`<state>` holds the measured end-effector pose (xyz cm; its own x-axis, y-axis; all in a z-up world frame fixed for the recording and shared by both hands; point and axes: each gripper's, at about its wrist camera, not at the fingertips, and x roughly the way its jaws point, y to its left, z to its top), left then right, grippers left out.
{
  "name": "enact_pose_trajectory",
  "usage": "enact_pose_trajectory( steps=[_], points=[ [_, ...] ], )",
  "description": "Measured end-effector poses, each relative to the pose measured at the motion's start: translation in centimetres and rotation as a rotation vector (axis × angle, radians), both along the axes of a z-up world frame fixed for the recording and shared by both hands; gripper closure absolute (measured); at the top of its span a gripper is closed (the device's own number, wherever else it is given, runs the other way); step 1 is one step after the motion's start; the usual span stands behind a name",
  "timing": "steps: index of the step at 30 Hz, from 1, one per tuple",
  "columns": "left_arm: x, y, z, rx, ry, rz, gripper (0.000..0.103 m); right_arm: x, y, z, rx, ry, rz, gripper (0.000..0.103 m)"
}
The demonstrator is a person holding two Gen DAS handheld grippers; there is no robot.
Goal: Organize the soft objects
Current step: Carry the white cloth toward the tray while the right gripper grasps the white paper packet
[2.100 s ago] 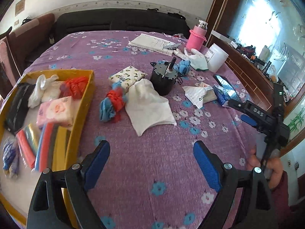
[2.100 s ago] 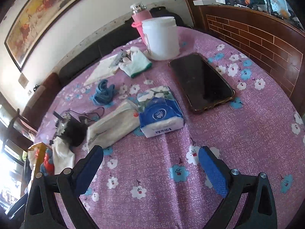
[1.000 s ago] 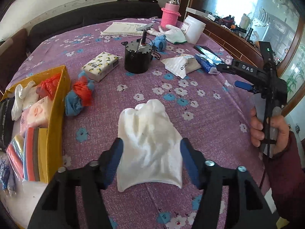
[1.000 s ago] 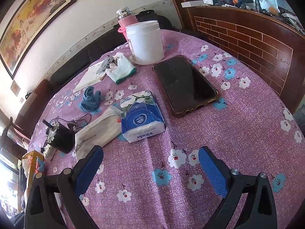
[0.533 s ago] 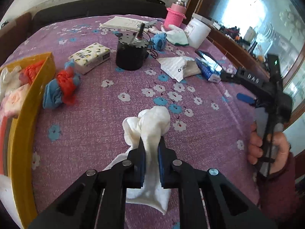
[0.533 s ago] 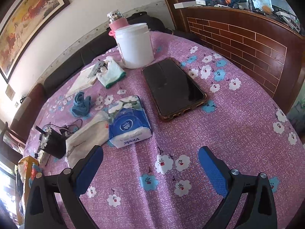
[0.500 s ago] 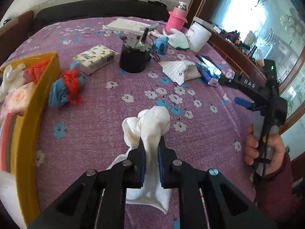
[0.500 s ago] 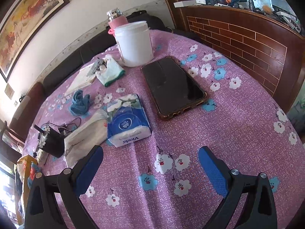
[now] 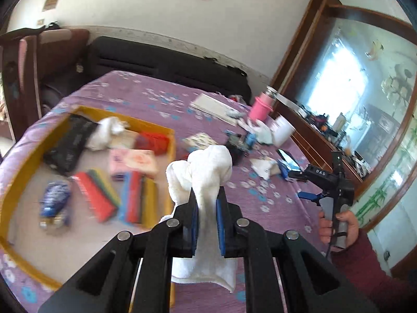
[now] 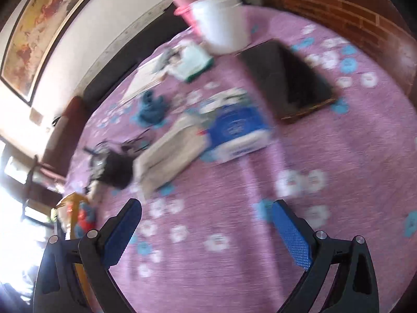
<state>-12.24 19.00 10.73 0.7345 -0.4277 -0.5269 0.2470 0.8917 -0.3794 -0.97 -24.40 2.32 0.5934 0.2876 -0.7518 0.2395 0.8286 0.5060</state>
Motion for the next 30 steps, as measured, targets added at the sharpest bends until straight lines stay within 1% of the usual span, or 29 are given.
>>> enact_pose_trajectory(
  steps=[1, 4, 5, 6, 8, 11, 12, 14, 15, 16, 17, 18, 19, 20, 23, 26, 30],
  points=[
    [-0.3, 1.4, -0.1, 0.000, -0.002, 0.032, 0.092, 0.9, 1.0, 0.2, -0.014, 0.010, 0.013, 0.002],
    [-1.1, 5.4, -0.7, -0.011, 0.010, 0.118, 0.092, 3.8, 3.8, 0.1, -0.125, 0.064, 0.011, 0.002],
    [-1.3, 6.5, -1.0, -0.014, 0.015, 0.142, 0.092, 4.8, 4.3, -0.1, -0.143, 0.086, 0.003, 0.002],
    [-1.6, 7.8, -1.3, -0.013, 0.021, 0.172, 0.092, 5.9, 4.8, -0.5, -0.147, 0.108, -0.021, 0.002],
    [-2.0, 9.7, -1.9, -0.001, 0.039, 0.214, 0.091, 7.2, 5.3, -0.5, -0.148, 0.121, -0.066, 0.002],
    [-1.9, 11.9, -3.1, 0.027, 0.082, 0.262, 0.091, 8.6, 5.9, -0.4, -0.114, 0.136, -0.109, 0.004],
    [-1.6, 12.5, -3.6, 0.037, 0.101, 0.277, 0.091, 9.0, 6.2, -0.3, -0.127, 0.150, -0.122, 0.006],
    [-0.8, 13.1, -4.4, 0.066, 0.133, 0.303, 0.091, 9.3, 6.7, -0.2, -0.186, 0.167, -0.140, 0.022],
    [-0.5, 13.2, -4.7, 0.083, 0.148, 0.315, 0.091, 9.3, 7.0, -0.1, -0.200, 0.160, -0.132, 0.037],
    [0.0, 13.4, -5.2, 0.110, 0.169, 0.326, 0.088, 9.2, 7.1, 0.0, -0.187, 0.156, -0.115, 0.045],
    [0.5, 13.4, -5.6, 0.143, 0.191, 0.339, 0.079, 9.0, 7.3, 0.0, -0.183, 0.156, -0.105, 0.047],
    [0.9, 13.5, -5.9, 0.163, 0.203, 0.356, 0.073, 8.6, 7.4, 0.2, -0.183, 0.150, -0.089, 0.051],
    [1.2, 13.7, -6.1, 0.173, 0.210, 0.381, 0.056, 8.1, 7.5, 0.3, -0.184, 0.142, -0.074, 0.053],
    [1.1, 14.1, -6.1, 0.173, 0.210, 0.398, 0.045, 7.7, 7.7, 0.5, -0.181, 0.135, -0.058, 0.054],
    [0.2, 14.4, -5.2, 0.149, 0.174, 0.415, 0.043, 5.6, 8.0, 1.2, -0.153, 0.096, -0.012, 0.054],
    [-1.0, 14.5, -4.1, 0.136, 0.132, 0.434, 0.034, 3.9, 8.4, 2.2, -0.122, 0.055, 0.032, 0.054],
    [-2.4, 14.6, -2.9, 0.105, 0.097, 0.466, 0.034, 1.1, 10.3, 4.7, -0.094, -0.026, 0.128, 0.054]
  ],
)
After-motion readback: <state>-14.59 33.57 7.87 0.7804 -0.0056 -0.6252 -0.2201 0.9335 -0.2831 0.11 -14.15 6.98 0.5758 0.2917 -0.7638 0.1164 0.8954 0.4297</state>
